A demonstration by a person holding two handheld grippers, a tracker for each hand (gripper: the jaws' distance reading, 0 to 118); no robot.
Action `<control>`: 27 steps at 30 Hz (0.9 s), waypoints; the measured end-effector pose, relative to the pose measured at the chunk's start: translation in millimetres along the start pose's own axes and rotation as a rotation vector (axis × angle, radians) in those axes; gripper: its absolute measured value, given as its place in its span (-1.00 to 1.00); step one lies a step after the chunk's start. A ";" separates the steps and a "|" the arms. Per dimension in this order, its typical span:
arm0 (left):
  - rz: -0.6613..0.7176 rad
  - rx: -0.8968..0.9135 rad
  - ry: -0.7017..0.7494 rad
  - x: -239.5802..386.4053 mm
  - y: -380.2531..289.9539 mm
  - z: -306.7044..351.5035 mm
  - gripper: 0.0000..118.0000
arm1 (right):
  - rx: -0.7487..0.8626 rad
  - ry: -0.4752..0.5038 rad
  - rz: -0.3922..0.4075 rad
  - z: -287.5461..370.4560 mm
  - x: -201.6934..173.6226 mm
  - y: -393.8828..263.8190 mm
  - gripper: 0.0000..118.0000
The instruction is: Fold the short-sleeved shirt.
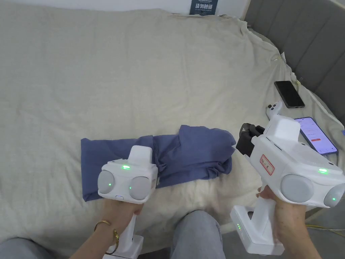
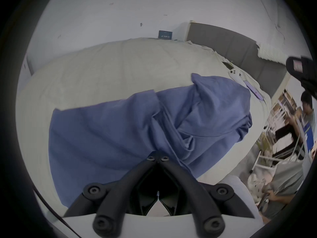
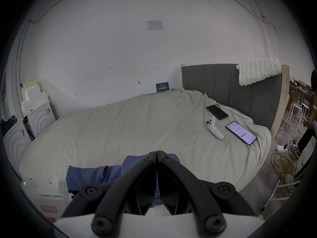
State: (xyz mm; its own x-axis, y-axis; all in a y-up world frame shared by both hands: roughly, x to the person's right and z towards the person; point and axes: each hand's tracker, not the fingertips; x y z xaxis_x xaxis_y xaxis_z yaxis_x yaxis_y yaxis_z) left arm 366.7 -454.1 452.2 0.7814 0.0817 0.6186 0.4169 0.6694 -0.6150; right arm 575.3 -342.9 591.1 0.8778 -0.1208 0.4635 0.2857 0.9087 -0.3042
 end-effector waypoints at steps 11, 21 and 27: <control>0.260 0.150 -0.342 -42.8 56.1 55.8 -1.00 | 0.011 0.018 0.014 4.3 -8.0 7.4 -1.00; 0.444 0.031 -0.353 -185.4 69.2 77.1 1.00 | 0.027 0.043 0.019 -0.1 -18.6 17.1 -1.00; 0.607 -0.138 -0.409 -219.9 37.9 56.8 1.00 | 0.014 0.056 0.043 -1.2 -33.0 17.0 -1.00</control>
State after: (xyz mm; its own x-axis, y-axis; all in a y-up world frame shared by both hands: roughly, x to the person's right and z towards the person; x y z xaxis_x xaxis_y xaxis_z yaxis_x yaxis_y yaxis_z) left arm 184.3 -404.8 320.6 0.6690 0.6938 0.2666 0.0426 0.3222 -0.9457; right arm 551.7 -324.0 569.7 0.9094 -0.1038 0.4028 0.2427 0.9188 -0.3113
